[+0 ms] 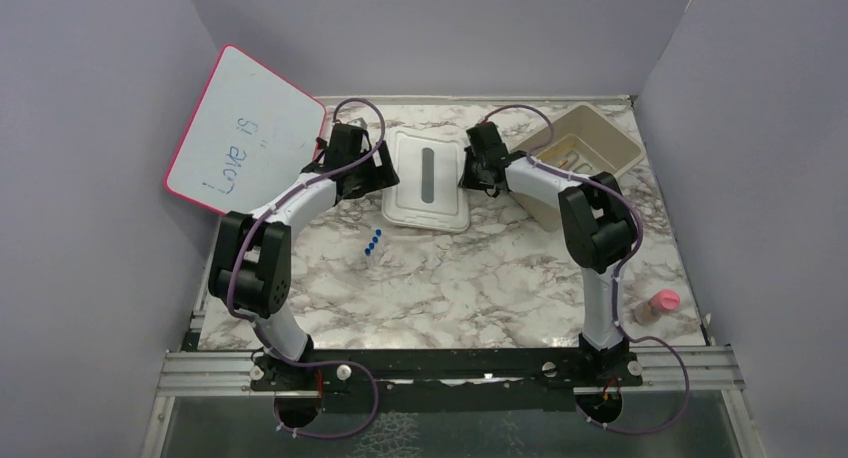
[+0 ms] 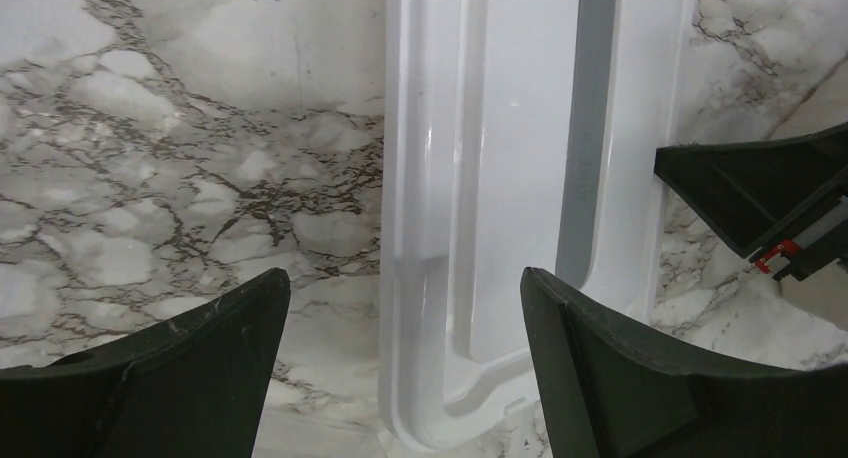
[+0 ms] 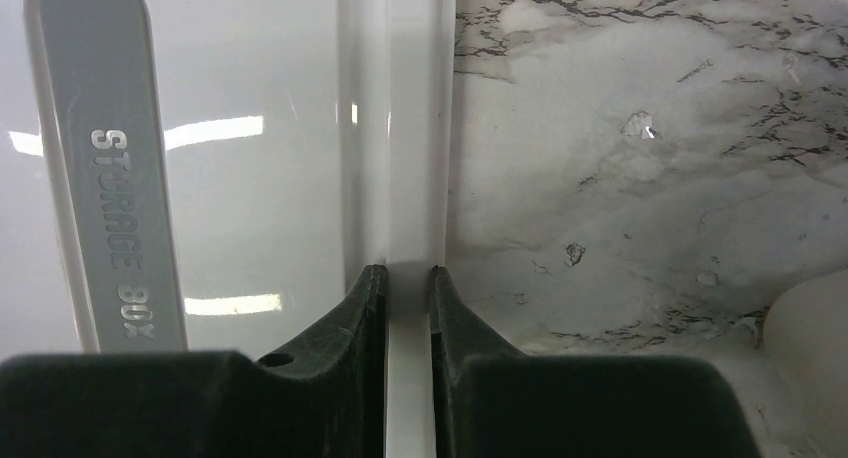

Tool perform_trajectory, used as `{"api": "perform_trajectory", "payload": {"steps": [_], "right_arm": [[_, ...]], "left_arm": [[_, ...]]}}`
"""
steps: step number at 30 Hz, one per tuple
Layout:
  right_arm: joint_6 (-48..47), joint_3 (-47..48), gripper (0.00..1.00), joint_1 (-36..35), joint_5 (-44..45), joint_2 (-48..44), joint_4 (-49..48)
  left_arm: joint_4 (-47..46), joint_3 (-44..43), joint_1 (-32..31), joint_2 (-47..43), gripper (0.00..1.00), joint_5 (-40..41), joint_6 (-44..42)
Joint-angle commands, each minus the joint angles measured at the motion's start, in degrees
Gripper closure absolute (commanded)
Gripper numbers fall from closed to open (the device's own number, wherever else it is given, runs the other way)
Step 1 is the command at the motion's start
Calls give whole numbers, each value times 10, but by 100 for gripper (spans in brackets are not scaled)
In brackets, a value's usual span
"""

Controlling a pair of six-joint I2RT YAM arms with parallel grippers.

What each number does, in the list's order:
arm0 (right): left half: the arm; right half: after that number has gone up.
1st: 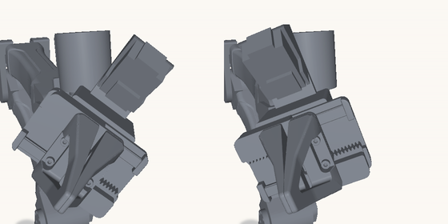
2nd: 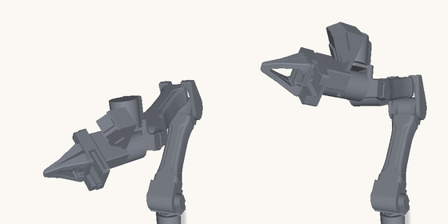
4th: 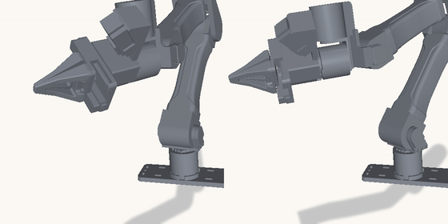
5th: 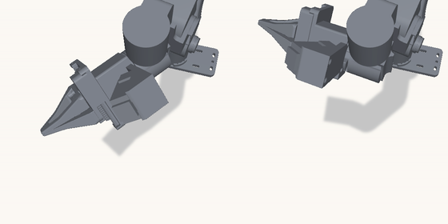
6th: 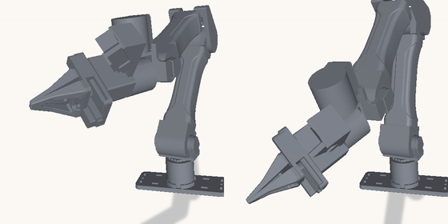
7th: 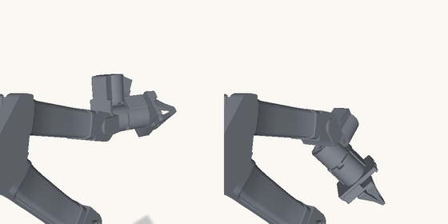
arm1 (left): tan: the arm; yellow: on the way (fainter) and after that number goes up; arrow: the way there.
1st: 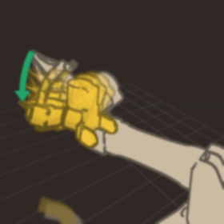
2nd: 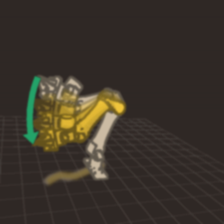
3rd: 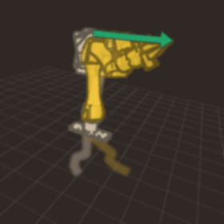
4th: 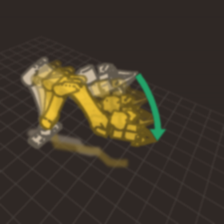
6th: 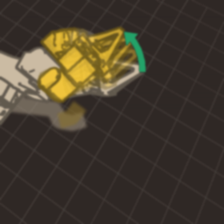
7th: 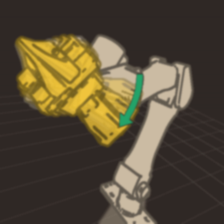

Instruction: Organize the chemistry lab equipment

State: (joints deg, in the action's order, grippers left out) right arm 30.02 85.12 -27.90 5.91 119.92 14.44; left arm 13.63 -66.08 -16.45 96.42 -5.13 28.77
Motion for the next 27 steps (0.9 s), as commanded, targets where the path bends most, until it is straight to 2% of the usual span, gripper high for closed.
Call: {"api": "perform_trajectory", "payload": {"steps": [1, 6, 15, 21, 23, 25, 27], "right_arm": [[-5, -14, 99, 12, -94, -36, -67], [-1, -21, 99, 18, -123, -56, -84], [-4, -17, 99, 19, -148, -108, -74], [-18, -27, 99, 20, -141, -175, -56], [-25, -27, 94, 22, -133, -201, -39], [-30, -28, 83, 29, -123, -231, -20], [-34, -32, 74, 39, -116, -264, -9]], "left_arm": [[-61, 11, 9, 14, 14, -86, 40], [-162, 64, 20, -3, 21, -162, 102], [-250, 111, 34, -73, 57, -223, 165], [-274, 118, 36, -132, 80, -274, 174], [-272, 113, 36, -149, 89, -295, 171], [-258, 102, 36, -167, 97, -314, 167], [-247, 93, 36, -183, 100, -329, 163]]}}
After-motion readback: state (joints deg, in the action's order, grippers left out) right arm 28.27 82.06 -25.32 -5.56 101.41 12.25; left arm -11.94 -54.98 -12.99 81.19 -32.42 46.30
